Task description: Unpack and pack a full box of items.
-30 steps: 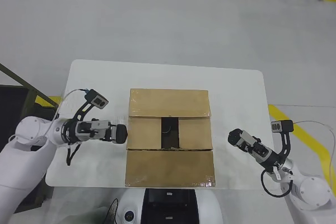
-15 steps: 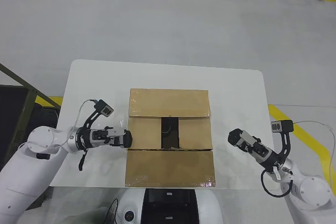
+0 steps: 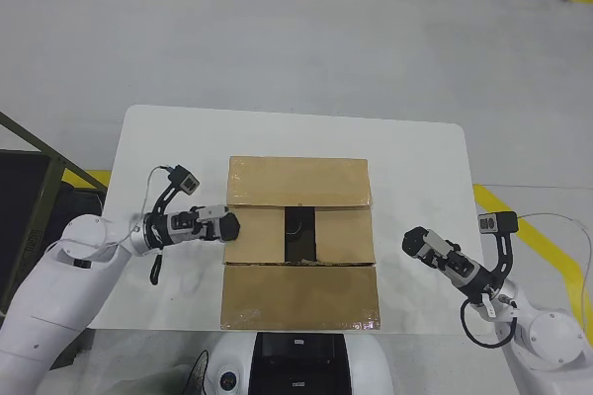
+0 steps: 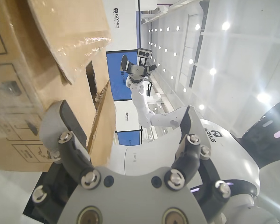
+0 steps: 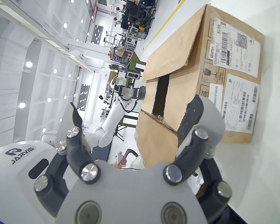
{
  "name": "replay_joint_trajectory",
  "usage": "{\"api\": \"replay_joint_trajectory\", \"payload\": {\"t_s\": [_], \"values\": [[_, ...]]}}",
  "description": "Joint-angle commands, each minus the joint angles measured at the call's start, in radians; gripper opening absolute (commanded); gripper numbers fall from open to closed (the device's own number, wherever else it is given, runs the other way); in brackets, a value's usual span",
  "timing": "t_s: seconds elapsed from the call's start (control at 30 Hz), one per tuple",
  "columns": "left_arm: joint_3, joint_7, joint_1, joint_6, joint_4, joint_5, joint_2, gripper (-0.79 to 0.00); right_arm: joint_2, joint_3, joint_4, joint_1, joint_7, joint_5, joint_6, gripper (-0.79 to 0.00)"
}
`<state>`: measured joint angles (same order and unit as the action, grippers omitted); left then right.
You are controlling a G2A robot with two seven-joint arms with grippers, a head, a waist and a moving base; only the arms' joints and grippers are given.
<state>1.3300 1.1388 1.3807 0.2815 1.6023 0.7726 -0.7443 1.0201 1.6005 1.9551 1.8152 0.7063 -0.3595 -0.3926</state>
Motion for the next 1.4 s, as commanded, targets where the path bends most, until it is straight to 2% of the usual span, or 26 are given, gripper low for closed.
{"api": "replay_joint_trajectory", "payload": {"t_s": [0.0,0.53,0.97,1.37], "values": [[-0.004,-0.005,-0.012,0.004,-0.012,0.005,-0.004,0.0,0.0,0.0,0.0,0.0,0.0,0.0,0.0,0.0],[-0.078,-0.015,-0.142,0.02,-0.093,0.066,-0.051,0.0,0.0,0.0,0.0,0.0,0.0,0.0,0.0,0.0],[-0.098,-0.026,-0.253,0.045,-0.136,0.144,-0.089,0.0,0.0,0.0,0.0,0.0,0.0,0.0,0.0,0.0],[-0.194,-0.015,-0.443,0.019,-0.254,0.21,-0.147,0.0,0.0,0.0,0.0,0.0,0.0,0.0,0.0,0.0]]}}
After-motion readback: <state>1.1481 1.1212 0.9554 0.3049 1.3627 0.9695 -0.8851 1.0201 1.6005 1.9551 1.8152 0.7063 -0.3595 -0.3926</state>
